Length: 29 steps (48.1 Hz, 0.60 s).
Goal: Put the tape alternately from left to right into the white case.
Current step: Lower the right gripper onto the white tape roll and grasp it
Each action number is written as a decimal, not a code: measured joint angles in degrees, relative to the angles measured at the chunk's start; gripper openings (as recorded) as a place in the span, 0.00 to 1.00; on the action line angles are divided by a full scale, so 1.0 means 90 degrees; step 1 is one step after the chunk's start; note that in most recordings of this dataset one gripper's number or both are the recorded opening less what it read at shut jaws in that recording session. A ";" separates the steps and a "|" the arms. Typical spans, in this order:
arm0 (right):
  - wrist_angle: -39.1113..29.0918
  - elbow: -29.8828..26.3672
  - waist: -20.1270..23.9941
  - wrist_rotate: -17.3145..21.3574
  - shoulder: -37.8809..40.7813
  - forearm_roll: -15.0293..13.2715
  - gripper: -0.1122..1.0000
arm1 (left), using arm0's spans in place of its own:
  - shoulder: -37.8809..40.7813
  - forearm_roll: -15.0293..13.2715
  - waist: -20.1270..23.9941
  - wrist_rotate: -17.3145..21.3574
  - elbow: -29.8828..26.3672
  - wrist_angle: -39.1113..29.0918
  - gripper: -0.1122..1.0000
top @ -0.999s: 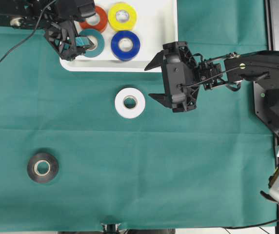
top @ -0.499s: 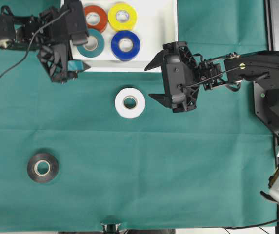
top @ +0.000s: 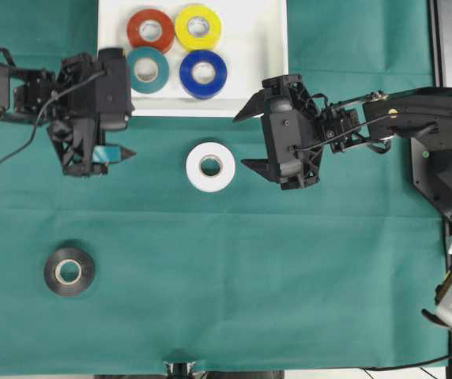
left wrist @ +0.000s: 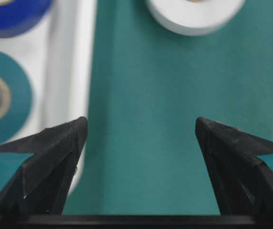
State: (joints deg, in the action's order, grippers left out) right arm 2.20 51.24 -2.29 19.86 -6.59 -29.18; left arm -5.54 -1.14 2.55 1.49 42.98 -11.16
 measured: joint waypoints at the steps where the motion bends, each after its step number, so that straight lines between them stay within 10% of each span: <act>1: 0.0000 0.0000 0.0000 0.0000 0.0000 0.0010 0.83 | 0.0000 0.0000 -0.0029 0.0010 0.0010 0.0010 0.95; 29: 0.0107 0.0000 0.0283 0.0000 0.0020 0.0000 0.84 | 0.0000 0.0000 -0.0176 0.0029 0.0107 0.0127 0.95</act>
State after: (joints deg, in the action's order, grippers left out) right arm 3.16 51.24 0.26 19.86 -6.42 -29.18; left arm -5.54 -1.14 0.97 1.76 43.95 -10.02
